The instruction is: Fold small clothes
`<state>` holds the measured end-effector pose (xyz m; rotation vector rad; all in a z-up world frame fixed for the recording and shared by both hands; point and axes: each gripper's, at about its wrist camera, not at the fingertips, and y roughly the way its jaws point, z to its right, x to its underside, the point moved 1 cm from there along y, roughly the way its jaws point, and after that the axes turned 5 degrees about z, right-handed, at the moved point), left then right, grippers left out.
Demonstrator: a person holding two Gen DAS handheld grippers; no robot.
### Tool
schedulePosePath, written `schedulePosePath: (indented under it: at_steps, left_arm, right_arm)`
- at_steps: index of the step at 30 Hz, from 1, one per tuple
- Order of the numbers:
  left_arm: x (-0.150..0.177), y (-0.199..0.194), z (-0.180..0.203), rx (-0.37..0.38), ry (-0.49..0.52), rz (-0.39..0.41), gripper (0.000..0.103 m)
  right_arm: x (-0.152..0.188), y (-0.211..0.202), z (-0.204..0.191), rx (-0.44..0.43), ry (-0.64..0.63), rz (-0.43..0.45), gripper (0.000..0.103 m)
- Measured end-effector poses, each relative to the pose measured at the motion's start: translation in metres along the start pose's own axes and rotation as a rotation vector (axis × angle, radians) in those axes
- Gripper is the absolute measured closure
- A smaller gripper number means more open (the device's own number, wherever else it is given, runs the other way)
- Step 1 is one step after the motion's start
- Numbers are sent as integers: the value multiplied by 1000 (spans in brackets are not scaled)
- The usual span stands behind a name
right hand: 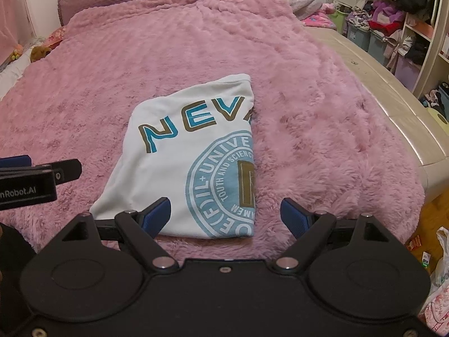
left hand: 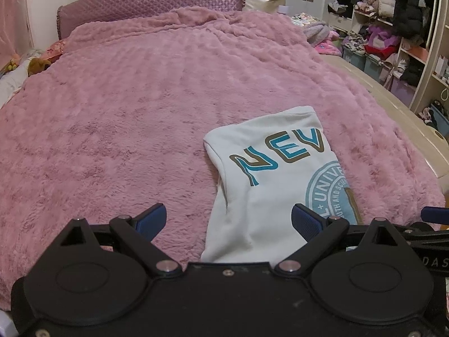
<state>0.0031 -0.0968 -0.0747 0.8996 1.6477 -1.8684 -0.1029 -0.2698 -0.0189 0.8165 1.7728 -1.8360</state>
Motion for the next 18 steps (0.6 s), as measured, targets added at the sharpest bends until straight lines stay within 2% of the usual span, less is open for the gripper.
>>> schedulePosePath:
  at_steps: [15,18]
  left_arm:
    - [2,9,-1,-7,-11,-23,4]
    - [2,8,2,-35,4,-10,4]
  right_arm:
    - [1,7,-7,-5,-34,-8,20]
    - [2,8,-8,-7,-32,-12,20]
